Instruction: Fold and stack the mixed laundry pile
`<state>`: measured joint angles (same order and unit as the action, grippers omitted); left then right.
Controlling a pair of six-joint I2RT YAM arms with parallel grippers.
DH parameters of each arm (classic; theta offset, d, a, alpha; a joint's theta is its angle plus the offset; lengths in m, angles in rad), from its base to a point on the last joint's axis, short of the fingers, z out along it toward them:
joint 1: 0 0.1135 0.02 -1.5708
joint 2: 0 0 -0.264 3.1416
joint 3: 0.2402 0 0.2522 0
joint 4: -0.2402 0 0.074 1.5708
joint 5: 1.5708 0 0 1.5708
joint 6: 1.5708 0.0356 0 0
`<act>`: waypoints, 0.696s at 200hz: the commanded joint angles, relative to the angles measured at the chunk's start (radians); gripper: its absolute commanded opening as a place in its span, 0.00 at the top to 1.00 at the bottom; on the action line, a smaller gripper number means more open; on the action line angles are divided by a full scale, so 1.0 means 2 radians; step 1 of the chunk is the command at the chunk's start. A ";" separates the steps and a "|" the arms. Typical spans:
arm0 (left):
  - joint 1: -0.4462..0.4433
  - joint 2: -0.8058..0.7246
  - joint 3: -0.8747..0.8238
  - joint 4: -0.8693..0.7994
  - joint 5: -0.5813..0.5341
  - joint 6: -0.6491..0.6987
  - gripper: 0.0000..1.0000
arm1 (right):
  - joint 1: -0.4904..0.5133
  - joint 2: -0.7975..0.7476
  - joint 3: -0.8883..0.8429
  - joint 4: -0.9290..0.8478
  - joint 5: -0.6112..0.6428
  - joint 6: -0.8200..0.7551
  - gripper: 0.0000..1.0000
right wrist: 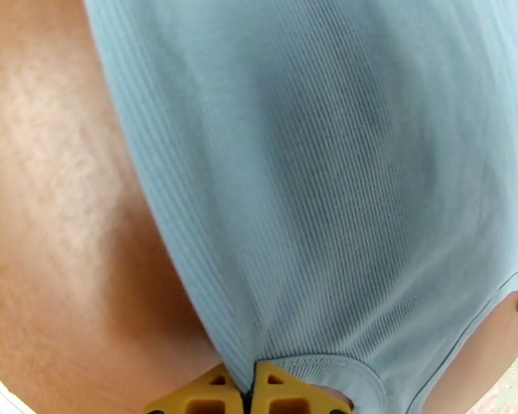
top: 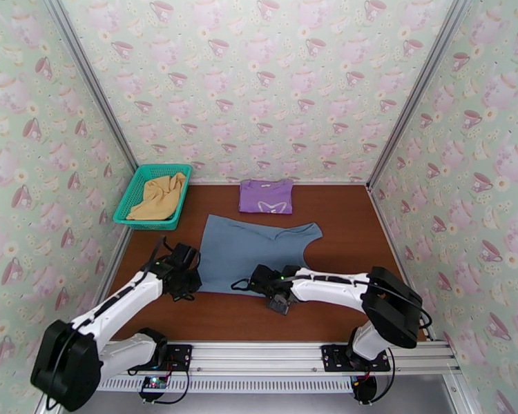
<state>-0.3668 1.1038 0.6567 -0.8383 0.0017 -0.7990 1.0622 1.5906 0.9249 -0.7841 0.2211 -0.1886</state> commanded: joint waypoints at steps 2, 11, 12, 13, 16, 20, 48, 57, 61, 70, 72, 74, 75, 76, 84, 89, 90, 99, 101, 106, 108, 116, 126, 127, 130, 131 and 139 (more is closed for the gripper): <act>0.007 -0.023 -0.008 -0.036 -0.016 0.009 1.00 | 0.004 -0.015 0.005 -0.027 -0.016 -0.010 1.00; 0.010 -0.026 -0.008 -0.038 -0.015 0.010 1.00 | 0.004 -0.018 0.005 -0.026 -0.018 -0.012 1.00; 0.010 -0.026 -0.008 -0.038 -0.015 0.010 1.00 | 0.004 -0.018 0.005 -0.026 -0.018 -0.012 1.00; 0.010 -0.026 -0.008 -0.038 -0.015 0.010 1.00 | 0.004 -0.019 0.005 -0.026 -0.018 -0.012 1.00; 0.011 -0.026 -0.006 -0.038 -0.015 0.011 1.00 | 0.004 -0.020 0.005 -0.025 -0.018 -0.012 1.00; 0.012 -0.024 -0.005 -0.037 -0.014 0.012 1.00 | 0.004 -0.021 0.006 -0.025 -0.018 -0.013 1.00; 0.021 0.006 0.022 -0.025 -0.008 0.027 1.00 | 0.003 -0.029 0.013 -0.018 -0.012 -0.029 1.00; 0.024 0.023 0.036 -0.021 -0.007 0.035 1.00 | 0.001 -0.029 0.017 -0.016 -0.012 -0.037 1.00; 0.025 0.029 0.044 -0.020 -0.007 0.038 1.00 | -0.001 -0.027 0.019 -0.015 -0.012 -0.039 1.00; 0.028 0.047 0.059 -0.017 -0.006 0.046 1.00 | -0.007 -0.023 0.025 -0.014 -0.013 -0.044 1.00; 0.029 0.050 0.064 -0.017 -0.006 0.047 1.00 | -0.008 -0.021 0.026 -0.013 -0.013 -0.045 1.00; 0.030 0.054 0.067 -0.017 -0.006 0.049 1.00 | -0.010 -0.020 0.027 -0.014 -0.013 -0.046 1.00; 0.030 0.057 0.069 -0.016 -0.006 0.050 1.00 | -0.011 -0.019 0.028 -0.014 -0.013 -0.047 1.00; 0.031 0.059 0.071 -0.016 -0.006 0.050 1.00 | -0.011 -0.019 0.029 -0.014 -0.014 -0.047 1.00; 0.033 0.074 0.085 -0.014 -0.006 0.057 1.00 | -0.020 -0.012 0.034 -0.013 -0.014 -0.051 1.00; 0.036 0.084 0.094 -0.013 -0.006 0.061 1.00 | -0.024 -0.009 0.036 -0.013 -0.014 -0.054 1.00; 0.037 0.085 0.096 -0.013 -0.006 0.062 1.00 | -0.025 -0.008 0.037 -0.012 -0.014 -0.054 1.00; 0.041 0.101 0.110 -0.012 -0.006 0.069 1.00 | -0.034 -0.001 0.043 -0.013 -0.015 -0.059 1.00; 0.042 0.104 0.113 -0.011 -0.006 0.070 1.00 | -0.036 0.000 0.044 -0.013 -0.015 -0.060 1.00; 0.043 0.112 0.122 -0.009 -0.005 0.074 1.00 | -0.039 0.004 0.048 -0.013 -0.016 -0.064 1.00; 0.044 0.116 0.126 -0.009 -0.004 0.075 1.00 | -0.041 0.005 0.049 -0.013 -0.017 -0.065 1.00; 0.047 0.129 0.138 -0.007 -0.002 0.080 1.00 | -0.046 0.010 0.054 -0.013 -0.018 -0.071 1.00; 0.051 0.145 0.153 -0.005 -0.001 0.087 1.00 | -0.053 0.017 0.060 -0.012 -0.022 -0.078 1.00; 0.052 0.147 0.155 -0.005 0.000 0.087 1.00 | -0.054 0.017 0.061 -0.012 -0.023 -0.078 1.00; 0.052 0.152 0.159 -0.004 0.000 0.089 1.00 | -0.056 0.019 0.063 -0.013 -0.023 -0.080 1.00; 0.053 0.154 0.160 -0.003 0.000 0.090 1.00 | -0.056 0.020 0.064 -0.012 -0.024 -0.081 1.00; 0.054 0.169 0.167 -0.001 0.002 0.094 1.00 | -0.063 0.024 0.068 -0.013 -0.027 -0.086 1.00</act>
<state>-0.2741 1.3773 0.9318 -0.8623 0.0029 -0.6678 0.9638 1.6073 1.0187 -0.7948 0.1951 -0.3088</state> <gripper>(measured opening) 0.063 0.068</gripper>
